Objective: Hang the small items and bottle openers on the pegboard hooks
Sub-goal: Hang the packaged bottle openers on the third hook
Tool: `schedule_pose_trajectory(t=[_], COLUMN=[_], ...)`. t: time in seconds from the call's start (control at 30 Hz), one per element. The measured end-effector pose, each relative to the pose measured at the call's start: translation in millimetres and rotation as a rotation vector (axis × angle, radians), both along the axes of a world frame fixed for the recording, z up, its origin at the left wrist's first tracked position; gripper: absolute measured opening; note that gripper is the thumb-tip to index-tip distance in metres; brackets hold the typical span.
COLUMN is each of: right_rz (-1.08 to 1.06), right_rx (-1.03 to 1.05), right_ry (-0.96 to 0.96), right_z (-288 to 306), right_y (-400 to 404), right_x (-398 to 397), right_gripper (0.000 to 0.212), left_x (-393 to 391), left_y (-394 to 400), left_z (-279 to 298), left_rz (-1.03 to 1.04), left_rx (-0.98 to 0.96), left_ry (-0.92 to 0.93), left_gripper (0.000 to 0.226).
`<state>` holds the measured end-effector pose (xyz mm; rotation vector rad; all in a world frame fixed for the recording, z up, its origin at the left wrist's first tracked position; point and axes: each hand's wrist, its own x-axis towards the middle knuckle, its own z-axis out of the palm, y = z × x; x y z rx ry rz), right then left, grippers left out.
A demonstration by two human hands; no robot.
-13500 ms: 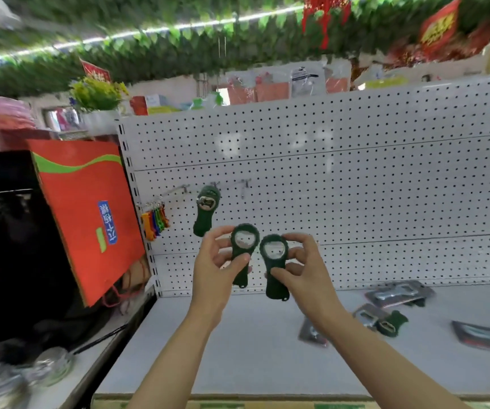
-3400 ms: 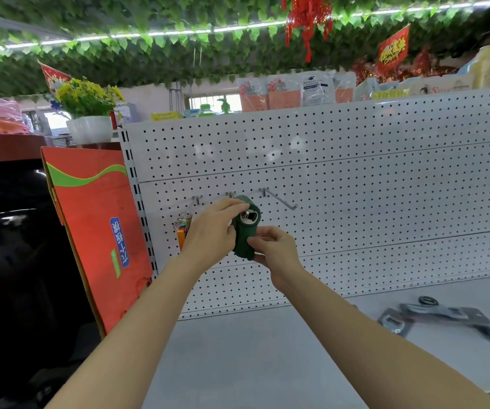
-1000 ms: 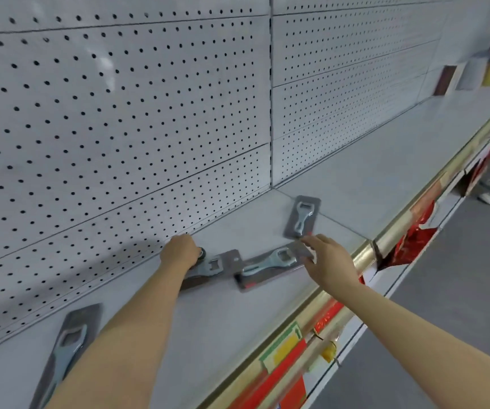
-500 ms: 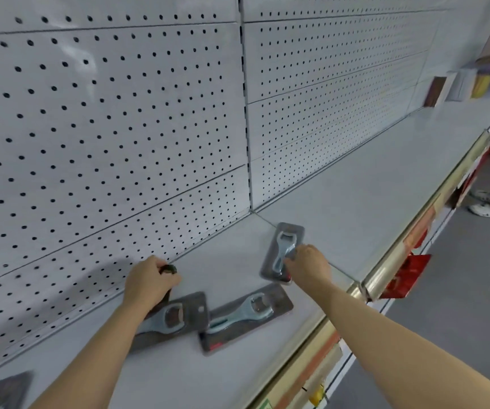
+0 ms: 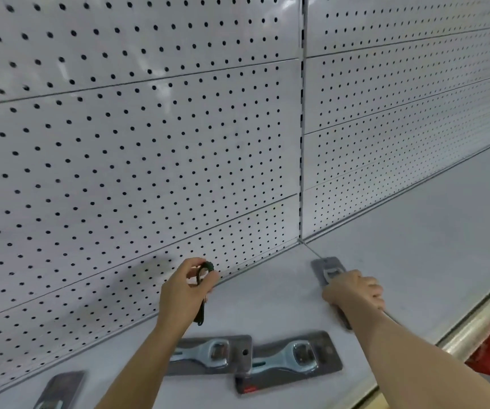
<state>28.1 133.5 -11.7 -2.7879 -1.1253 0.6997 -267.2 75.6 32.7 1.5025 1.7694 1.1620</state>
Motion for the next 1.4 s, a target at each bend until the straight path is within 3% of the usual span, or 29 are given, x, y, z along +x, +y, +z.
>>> schedule_pose_trajectory(t=[0.13,0.3,0.47,0.77,0.93,1.13,1.4], right_rz=[0.024,0.043,0.005,0.25,0.328,0.428,0.572], right_rx=[-0.002,0.025,0.299,0.874,0.965,1.032,1.105], right_ry=[0.031,0.012,0.203,0.519,0.698,0.831,0.821], right_z=[-1.3,-1.0,2.0,28.3,53.7,73.2,114.2], right_y=[-11.3,-32.5,-48.5,-96.5,-145.6,-233.7,-324.0], right_x=[10.8,15.5,3.9,-79.7,-132.6,-179.9,-231.7], right_gripper=[0.083,0.077,0.064,0.044,0.076,0.077,0.078], left_x=[-2.6,-8.4,-18.0,-33.1,-44.8,-63.7,-116.4], left_y=[-6.8,-10.4,-19.5,-78.4,-134.7,-223.9,-316.2], left_z=[4.0,4.3,2.5,37.8,63.2,81.6,124.4], left_rz=[-0.02,-0.054,-0.08,-0.021,0.067,0.158,0.258], left_rx=[0.018,0.029,0.047,0.204,0.321,0.386,0.511], left_ry=[0.045,0.052,0.011,-0.188,-0.253,-0.299,-0.316], left_gripper=[0.033,0.044,0.052,0.053,0.049,0.053,0.051])
